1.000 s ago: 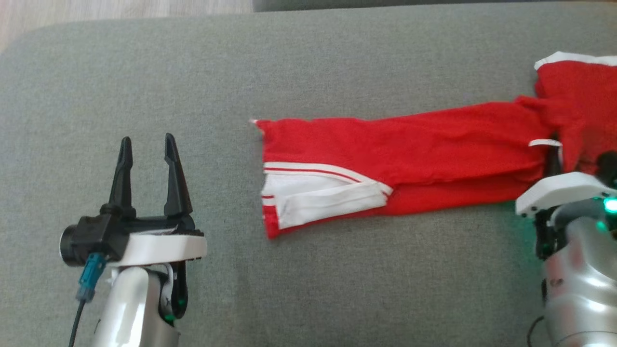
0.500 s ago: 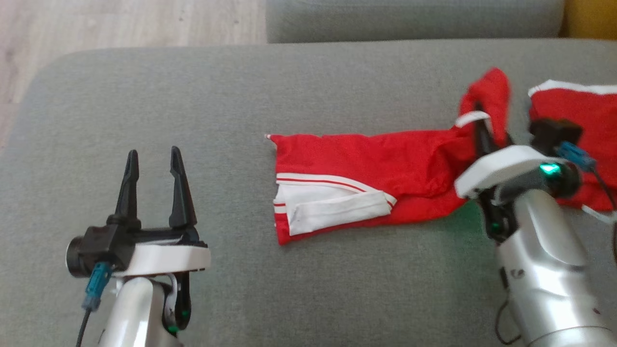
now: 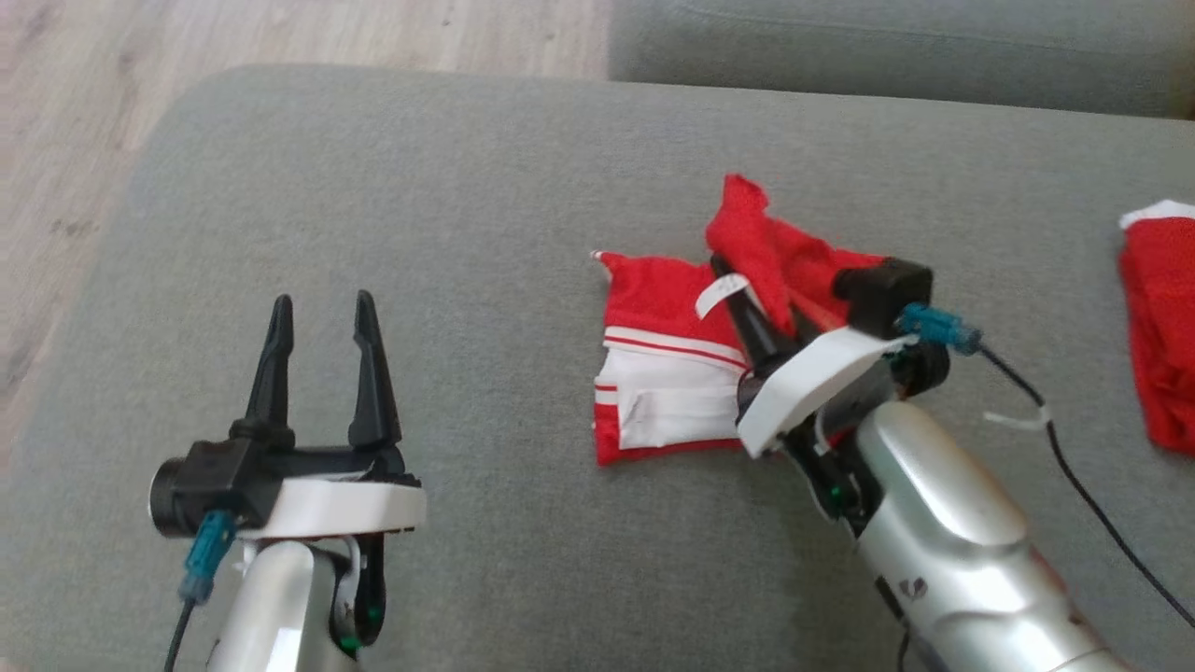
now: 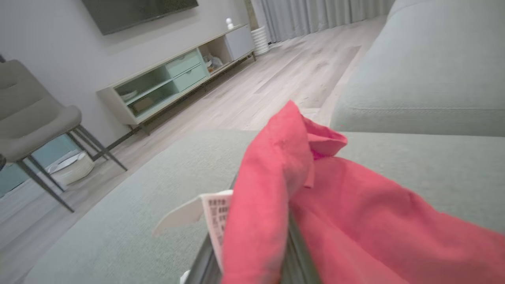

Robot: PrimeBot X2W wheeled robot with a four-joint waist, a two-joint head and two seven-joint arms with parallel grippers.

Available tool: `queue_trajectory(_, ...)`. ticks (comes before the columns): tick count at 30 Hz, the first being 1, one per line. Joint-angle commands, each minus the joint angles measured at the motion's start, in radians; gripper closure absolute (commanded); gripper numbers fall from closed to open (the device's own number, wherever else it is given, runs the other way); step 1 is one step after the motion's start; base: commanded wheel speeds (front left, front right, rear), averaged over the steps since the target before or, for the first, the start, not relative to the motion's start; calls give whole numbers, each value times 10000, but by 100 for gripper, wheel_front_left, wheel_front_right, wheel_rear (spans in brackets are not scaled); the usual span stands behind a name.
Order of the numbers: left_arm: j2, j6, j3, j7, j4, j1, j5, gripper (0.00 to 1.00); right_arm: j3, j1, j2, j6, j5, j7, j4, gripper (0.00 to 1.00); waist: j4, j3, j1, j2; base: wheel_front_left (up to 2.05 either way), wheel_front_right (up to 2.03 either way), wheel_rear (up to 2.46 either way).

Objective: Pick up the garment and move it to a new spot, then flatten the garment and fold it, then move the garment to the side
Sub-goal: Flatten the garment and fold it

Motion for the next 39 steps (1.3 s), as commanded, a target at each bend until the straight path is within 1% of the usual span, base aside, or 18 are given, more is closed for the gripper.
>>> queue_trajectory(1, 63, 71, 227, -51, -303, -409, -81, 0, 254, -216, 119, 67, 45, -164, -188, 100, 198, 159, 0, 0, 0, 0, 0)
queue_trajectory(8, 63, 98, 71, -51, -282, -608, -223, 0, 1014, -584, 119, 67, 231, -595, 744, 100, 652, 533, 0, 0, 0, 0, 0)
queue_trajectory(13, 63, 132, -5, -51, -251, -659, -269, 0, 1665, -737, 119, 67, 460, -802, 1002, 100, 799, 636, 0, 0, 0, 0, 0)
queue_trajectory(17, 63, 172, -50, -51, -240, -659, -309, 0, 2150, -759, 119, 67, 568, -752, 1177, 100, 841, 651, 0, 0, 0, 0, 0)
queue_trajectory(20, 63, 194, -59, -51, -229, -660, -330, 0, 2615, -692, 120, 67, 499, -449, 1348, 100, 806, 643, 0, 0, 0, 0, 0)
queue_trajectory(21, 63, 194, -56, -51, -215, -661, -330, 0, 2797, -667, 120, 67, 469, -400, 1326, 10, 784, 637, 0, 0, 0, 0, 0)
queue_trajectory(22, 62, 188, -54, -51, -192, -664, -327, 0, 3027, -621, 120, 67, 493, -318, 1246, 0, 753, 626, 0, 0, 0, 0, 0)
queue_trajectory(25, 62, 172, -21, -51, -130, -687, -300, 0, 3778, -473, 120, 67, 913, -98, 640, 0, 604, 568, 0, 0, 0, 0, 0)
queue_trajectory(27, 62, 150, 23, -51, -109, -703, -271, 0, 3980, -513, 120, 67, 1167, -166, 288, 0, 467, 497, 0, 0, 0, 0, 0)
queue_trajectory(32, 62, 125, 146, -51, -149, -714, -249, 0, 3751, -734, 120, 67, 1473, -704, -199, 0, 155, 346, 0, 0, 0, 0, 0)
queue_trajectory(35, 62, 116, 233, -51, -184, -667, -236, 0, 3157, -882, 120, 67, 1557, -1166, -387, 0, -113, 201, 0, 0, 0, 0, 0)
queue_trajectory(39, 62, 86, 285, -51, -261, -572, -239, 0, 1688, -972, 120, 67, 962, -1617, -233, 0, -441, 44, 0, 0, 0, 0, 0)
